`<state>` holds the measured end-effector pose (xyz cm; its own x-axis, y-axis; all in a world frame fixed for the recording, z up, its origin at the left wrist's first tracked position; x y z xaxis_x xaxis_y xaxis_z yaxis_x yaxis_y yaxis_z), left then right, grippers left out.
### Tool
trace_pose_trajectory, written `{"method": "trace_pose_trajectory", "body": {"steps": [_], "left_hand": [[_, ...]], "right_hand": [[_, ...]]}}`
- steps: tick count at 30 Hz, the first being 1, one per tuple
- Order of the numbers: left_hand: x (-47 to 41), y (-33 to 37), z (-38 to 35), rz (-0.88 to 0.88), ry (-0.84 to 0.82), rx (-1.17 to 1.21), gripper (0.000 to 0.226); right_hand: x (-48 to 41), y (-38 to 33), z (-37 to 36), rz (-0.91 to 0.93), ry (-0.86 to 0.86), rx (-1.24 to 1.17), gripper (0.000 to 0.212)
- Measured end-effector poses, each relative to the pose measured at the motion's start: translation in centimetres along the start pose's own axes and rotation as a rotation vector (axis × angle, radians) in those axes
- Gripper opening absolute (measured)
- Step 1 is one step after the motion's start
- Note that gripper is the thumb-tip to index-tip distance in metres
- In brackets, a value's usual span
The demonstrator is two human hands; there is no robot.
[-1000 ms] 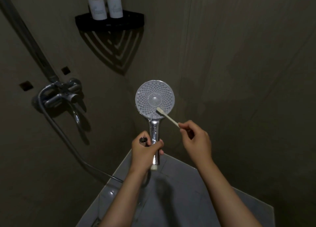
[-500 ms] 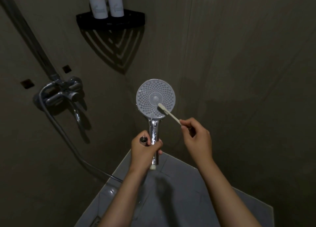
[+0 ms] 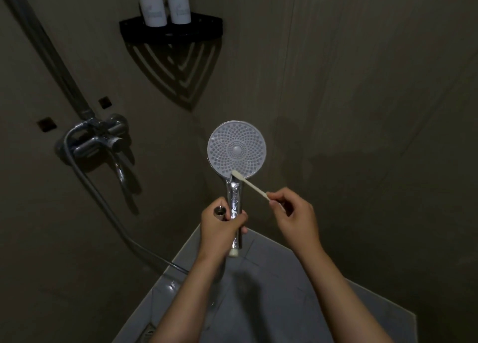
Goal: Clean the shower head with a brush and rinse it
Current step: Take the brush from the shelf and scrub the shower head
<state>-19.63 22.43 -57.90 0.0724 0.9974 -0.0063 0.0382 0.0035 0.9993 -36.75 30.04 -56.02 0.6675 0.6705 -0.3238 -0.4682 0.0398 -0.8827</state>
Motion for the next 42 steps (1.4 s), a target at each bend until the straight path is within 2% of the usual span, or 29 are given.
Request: {"method": "trace_pose_trajectory", "body": {"steps": [4, 9, 16, 22, 27, 33, 42], "left_hand": [[-0.1, -0.1, -0.3, -0.016, -0.02, -0.019, 0.047], [0.0, -0.4, -0.4, -0.024, -0.028, -0.023, 0.047], [-0.2, -0.2, -0.4, -0.04, -0.038, -0.111, 0.043], [-0.3, -0.3, -0.1, -0.03, -0.028, -0.141, 0.04], [-0.5, -0.3, -0.1, -0.024, -0.027, -0.114, 0.049], [-0.3, -0.3, -0.5, -0.023, -0.051, -0.092, 0.048], [0.0, -0.6, -0.6, -0.015, -0.066, -0.084, 0.05]], "right_hand": [[-0.7, -1.1, 1.3, 0.033, 0.1, -0.022, 0.011], [-1.2, -1.6, 1.5, 0.05, 0.142, 0.012, 0.011], [-0.4, -0.8, -1.1, -0.01, -0.015, 0.068, 0.008], [0.4, -0.8, -2.3, -0.018, -0.078, 0.05, 0.007], [0.1, -1.3, -1.4, -0.017, -0.005, -0.007, 0.007], [-1.0, -2.4, -0.3, 0.001, 0.119, 0.004, 0.011], [0.6, -2.3, -2.8, -0.046, -0.024, 0.113, 0.008]]}}
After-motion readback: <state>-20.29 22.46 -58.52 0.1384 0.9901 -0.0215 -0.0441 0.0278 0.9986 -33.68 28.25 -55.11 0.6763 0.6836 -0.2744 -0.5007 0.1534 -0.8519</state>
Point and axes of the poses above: each hand's wrist, its own x-axis away from the middle knuckle, its own z-axis out of the back of the hand, y = z × x, the point moved 10 cm from there along -x, towards the middle knuckle, and after that the axes turned 10 degrees about y, right-handed, at the moved point
